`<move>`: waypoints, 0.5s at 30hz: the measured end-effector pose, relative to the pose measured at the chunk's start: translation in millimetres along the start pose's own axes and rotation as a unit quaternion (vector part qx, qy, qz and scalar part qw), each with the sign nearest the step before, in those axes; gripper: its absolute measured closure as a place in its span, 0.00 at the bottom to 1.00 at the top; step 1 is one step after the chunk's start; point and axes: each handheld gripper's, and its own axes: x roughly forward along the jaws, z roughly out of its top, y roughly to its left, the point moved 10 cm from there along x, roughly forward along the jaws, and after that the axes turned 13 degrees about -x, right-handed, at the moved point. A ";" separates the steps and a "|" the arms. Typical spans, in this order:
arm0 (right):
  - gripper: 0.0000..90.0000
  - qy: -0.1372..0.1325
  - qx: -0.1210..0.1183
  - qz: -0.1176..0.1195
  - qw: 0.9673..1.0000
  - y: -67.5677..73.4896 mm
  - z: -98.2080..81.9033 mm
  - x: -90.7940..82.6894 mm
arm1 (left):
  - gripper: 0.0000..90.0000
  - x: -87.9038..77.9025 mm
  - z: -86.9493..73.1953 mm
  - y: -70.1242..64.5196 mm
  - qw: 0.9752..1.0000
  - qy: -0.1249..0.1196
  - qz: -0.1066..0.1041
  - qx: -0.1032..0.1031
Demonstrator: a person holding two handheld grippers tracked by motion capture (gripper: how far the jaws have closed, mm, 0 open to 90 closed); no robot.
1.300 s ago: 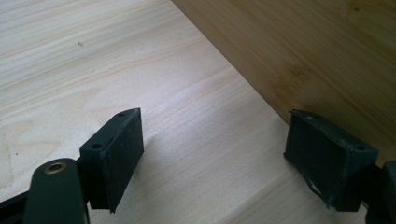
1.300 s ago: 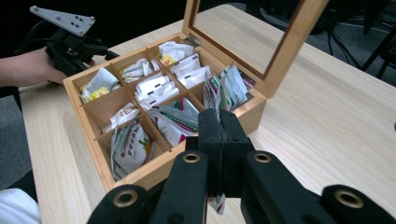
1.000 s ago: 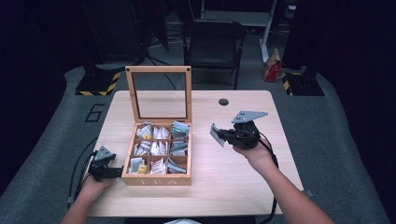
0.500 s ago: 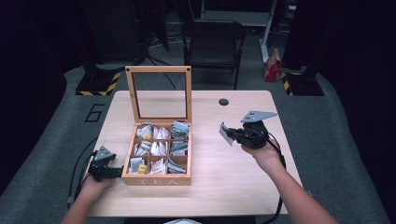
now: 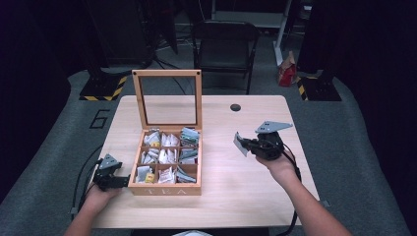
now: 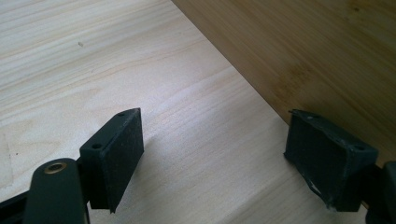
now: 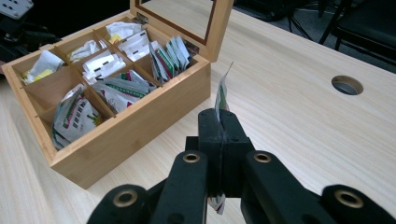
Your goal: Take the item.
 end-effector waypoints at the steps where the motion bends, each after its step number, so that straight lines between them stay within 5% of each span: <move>1: 1.00 0.000 0.001 -0.002 1.000 -0.8 -3.2 1.0 | 0.21 0.3 0.2 0.0 1.000 -0.002 0.001 -0.001; 15: 1.00 0.012 0.006 -0.012 1.000 -2.5 -27.2 8.0 | 0.21 0.2 0.1 -0.1 1.000 -0.001 0.000 -0.001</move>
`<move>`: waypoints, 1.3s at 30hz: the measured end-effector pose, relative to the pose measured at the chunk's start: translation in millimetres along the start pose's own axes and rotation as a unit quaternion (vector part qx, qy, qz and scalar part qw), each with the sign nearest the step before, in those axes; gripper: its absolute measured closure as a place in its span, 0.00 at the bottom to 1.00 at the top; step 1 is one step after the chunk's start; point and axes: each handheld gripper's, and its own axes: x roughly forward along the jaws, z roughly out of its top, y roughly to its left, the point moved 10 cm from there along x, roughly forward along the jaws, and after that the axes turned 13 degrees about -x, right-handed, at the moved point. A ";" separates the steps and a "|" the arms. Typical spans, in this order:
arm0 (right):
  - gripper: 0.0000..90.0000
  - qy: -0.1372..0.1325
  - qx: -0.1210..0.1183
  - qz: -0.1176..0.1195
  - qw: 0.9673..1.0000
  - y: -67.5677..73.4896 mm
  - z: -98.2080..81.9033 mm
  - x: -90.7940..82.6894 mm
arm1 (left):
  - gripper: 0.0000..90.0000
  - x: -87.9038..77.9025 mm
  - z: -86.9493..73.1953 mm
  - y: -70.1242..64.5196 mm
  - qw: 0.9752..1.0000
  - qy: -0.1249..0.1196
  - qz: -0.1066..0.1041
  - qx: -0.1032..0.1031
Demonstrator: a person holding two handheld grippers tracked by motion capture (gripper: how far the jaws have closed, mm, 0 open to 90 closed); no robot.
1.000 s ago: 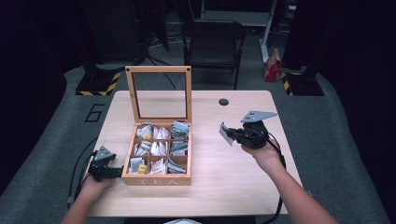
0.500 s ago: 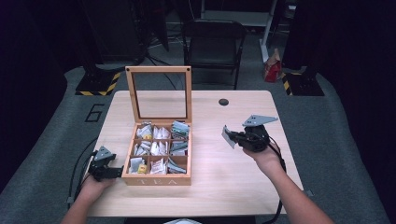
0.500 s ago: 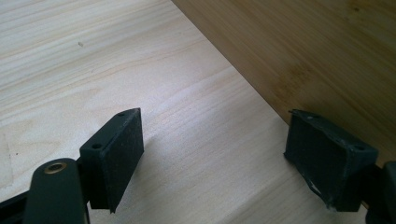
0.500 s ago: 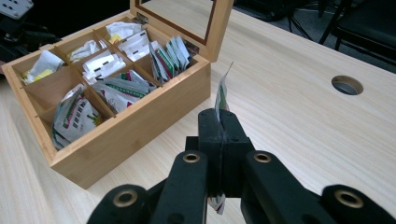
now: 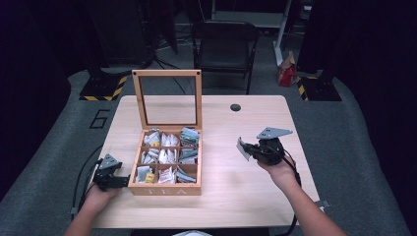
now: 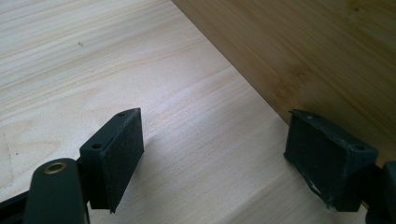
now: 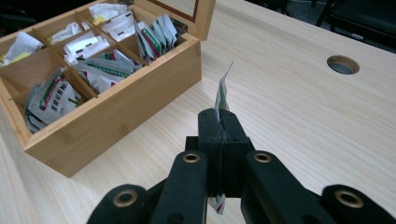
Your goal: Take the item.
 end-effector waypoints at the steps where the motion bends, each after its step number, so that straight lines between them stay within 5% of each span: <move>1: 1.00 0.001 0.003 0.000 1.000 0.4 -1.7 0.6 | 0.21 0.0 0.0 0.0 1.000 0.000 0.000 0.000; 39: 0.99 0.032 0.021 -0.010 0.999 9.6 -64.1 27.7 | 0.21 -0.2 -0.2 0.0 1.000 0.001 0.000 0.000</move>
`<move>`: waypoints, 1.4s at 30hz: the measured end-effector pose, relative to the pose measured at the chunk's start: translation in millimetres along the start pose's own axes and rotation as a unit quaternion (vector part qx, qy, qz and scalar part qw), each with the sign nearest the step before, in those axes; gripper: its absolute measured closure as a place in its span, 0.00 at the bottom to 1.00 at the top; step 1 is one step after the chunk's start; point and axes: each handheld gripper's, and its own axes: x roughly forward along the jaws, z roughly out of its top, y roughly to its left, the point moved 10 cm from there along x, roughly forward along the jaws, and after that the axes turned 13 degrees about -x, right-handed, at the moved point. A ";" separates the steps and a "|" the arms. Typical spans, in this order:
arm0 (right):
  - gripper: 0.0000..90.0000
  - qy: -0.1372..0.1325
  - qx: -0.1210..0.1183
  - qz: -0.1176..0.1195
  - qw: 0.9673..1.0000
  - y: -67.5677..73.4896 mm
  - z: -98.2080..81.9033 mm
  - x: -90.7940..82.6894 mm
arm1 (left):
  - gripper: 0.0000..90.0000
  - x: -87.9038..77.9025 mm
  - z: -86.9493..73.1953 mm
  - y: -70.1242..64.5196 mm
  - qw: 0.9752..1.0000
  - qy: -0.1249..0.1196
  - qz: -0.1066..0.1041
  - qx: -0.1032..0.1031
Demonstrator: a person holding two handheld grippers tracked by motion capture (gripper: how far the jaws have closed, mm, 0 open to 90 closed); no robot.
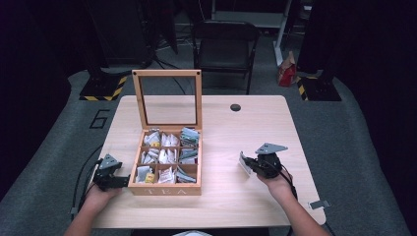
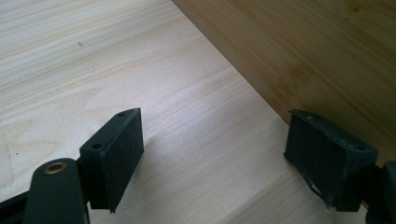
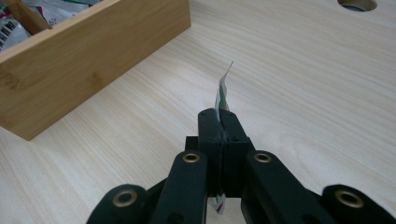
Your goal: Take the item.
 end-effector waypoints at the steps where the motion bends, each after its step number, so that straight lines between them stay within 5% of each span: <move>1: 0.99 0.005 -0.002 -0.003 1.000 0.0 -3.8 1.9 | 0.21 0.0 0.0 0.0 1.000 0.000 0.000 0.000; 14: 0.99 0.001 0.006 -0.003 1.000 4.3 -9.7 6.3 | 0.21 0.3 0.2 0.0 1.000 -0.002 0.001 -0.001; 42: 0.97 0.032 -0.029 0.054 0.998 46.5 -18.3 29.8 | 0.21 0.0 0.0 0.0 1.000 0.000 0.000 0.000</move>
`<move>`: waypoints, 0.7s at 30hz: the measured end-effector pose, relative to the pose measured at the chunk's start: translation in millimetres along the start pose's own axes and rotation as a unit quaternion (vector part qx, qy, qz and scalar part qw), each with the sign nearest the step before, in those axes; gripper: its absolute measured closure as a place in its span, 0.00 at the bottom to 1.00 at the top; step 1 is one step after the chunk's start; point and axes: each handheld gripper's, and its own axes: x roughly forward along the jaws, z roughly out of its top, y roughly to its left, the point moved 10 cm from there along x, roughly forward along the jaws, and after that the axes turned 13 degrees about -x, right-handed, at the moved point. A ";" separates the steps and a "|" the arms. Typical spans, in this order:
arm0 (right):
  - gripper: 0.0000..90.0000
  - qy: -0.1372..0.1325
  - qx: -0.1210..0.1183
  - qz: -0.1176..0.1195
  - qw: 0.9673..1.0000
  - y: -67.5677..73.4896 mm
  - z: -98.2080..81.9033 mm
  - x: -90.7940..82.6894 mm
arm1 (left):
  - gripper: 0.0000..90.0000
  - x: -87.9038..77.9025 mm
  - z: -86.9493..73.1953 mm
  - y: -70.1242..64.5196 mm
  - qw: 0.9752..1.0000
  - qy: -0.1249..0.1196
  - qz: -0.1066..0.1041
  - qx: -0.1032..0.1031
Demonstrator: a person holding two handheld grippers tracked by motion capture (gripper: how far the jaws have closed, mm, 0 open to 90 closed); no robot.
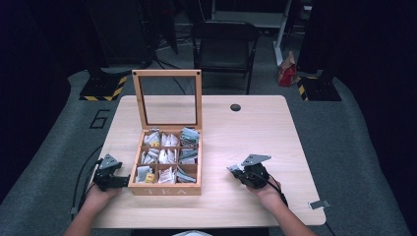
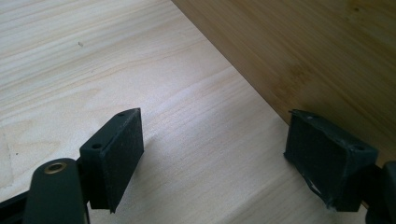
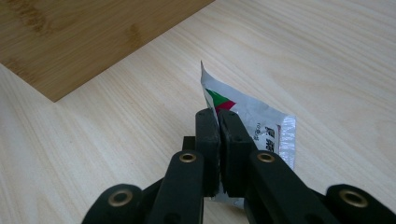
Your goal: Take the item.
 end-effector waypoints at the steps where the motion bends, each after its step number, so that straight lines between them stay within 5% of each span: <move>1: 0.97 0.001 -0.002 0.002 1.000 0.6 -0.3 0.1 | 0.21 0.0 0.0 -0.1 1.000 0.000 -0.001 0.000; 7: 0.93 0.003 0.001 0.006 1.000 3.7 -0.6 2.1 | 0.21 0.0 0.0 0.0 1.000 0.000 0.000 0.000; 17: 0.61 -0.023 0.011 0.010 1.000 3.5 7.7 -3.9 | 0.21 0.0 0.0 0.0 1.000 0.000 -0.001 0.000; 21: 0.59 -0.034 0.016 0.008 0.999 2.8 11.6 -7.5 | 0.21 0.1 0.0 0.0 1.000 0.000 -0.001 0.000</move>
